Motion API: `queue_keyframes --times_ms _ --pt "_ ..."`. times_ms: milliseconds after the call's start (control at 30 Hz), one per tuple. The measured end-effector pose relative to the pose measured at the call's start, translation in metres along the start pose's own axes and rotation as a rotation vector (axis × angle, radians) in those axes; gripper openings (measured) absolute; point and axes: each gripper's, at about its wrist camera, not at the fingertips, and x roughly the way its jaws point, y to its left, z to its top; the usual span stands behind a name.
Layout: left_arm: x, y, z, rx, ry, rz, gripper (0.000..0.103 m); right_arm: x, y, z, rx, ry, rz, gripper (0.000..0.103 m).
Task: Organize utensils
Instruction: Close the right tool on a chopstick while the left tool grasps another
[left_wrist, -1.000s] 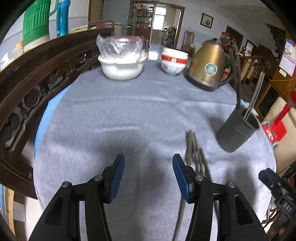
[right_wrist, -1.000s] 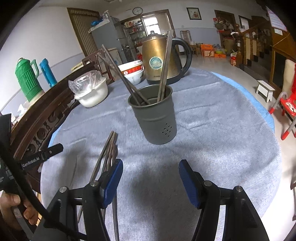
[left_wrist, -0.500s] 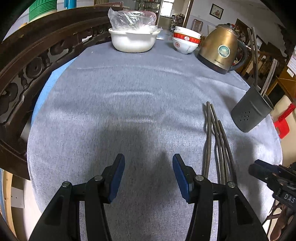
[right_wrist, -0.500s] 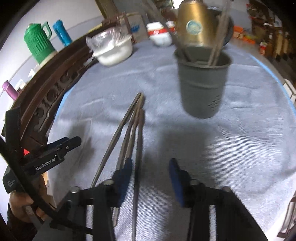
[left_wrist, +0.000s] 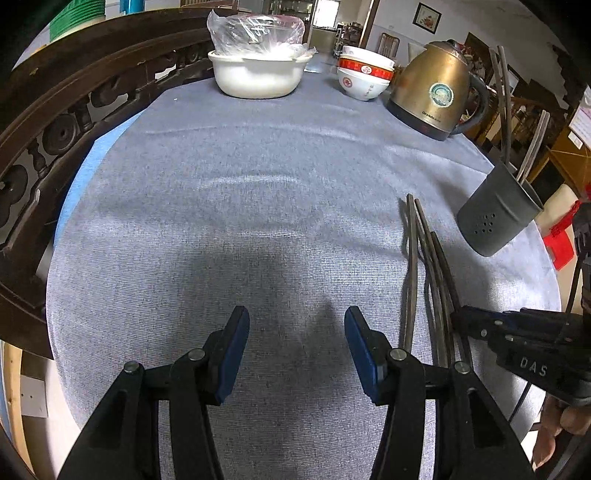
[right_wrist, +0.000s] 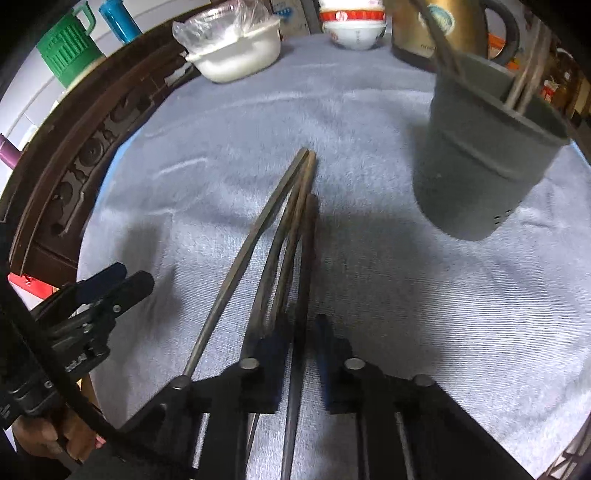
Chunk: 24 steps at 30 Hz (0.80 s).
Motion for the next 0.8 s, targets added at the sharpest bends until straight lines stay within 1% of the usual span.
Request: queue_keyframes --times_ms 33,100,300,367,467,600,633,700,767,800 --pt "0.0 -0.001 0.0 0.003 0.002 0.0 0.055 0.0 -0.001 0.001 0.002 -0.003 0.001 0.008" --pt "0.001 -0.003 0.002 0.011 0.015 -0.002 0.055 -0.001 -0.004 0.002 0.008 -0.004 0.001 0.007" --pt "0.005 -0.022 0.016 0.051 0.07 -0.042 0.055 -0.006 -0.025 -0.003 0.043 -0.005 -0.028 0.007" --pt "0.007 -0.035 0.026 0.082 0.088 -0.057 0.055 -0.008 -0.03 -0.004 0.054 -0.009 -0.017 0.007" --pt "0.011 -0.055 0.038 0.138 0.111 -0.049 0.055 -0.008 -0.035 -0.005 0.059 -0.015 0.003 0.007" --pt "0.025 -0.076 0.046 0.193 0.183 -0.054 0.054 -0.009 -0.039 -0.005 0.059 -0.019 0.022 0.007" --pt "0.028 -0.079 0.047 0.201 0.197 -0.045 0.054 -0.009 -0.04 -0.004 0.062 -0.02 0.032 0.007" --pt "0.035 -0.084 0.048 0.218 0.224 -0.031 0.049 -0.008 -0.043 -0.005 0.065 -0.022 0.047 0.007" --pt "0.041 -0.086 0.048 0.229 0.253 -0.032 0.035 -0.008 -0.045 -0.005 0.065 -0.025 0.059 0.007" --pt "0.044 -0.087 0.049 0.227 0.268 -0.031 0.034 -0.008 -0.045 -0.005 0.064 -0.026 0.063 0.008"
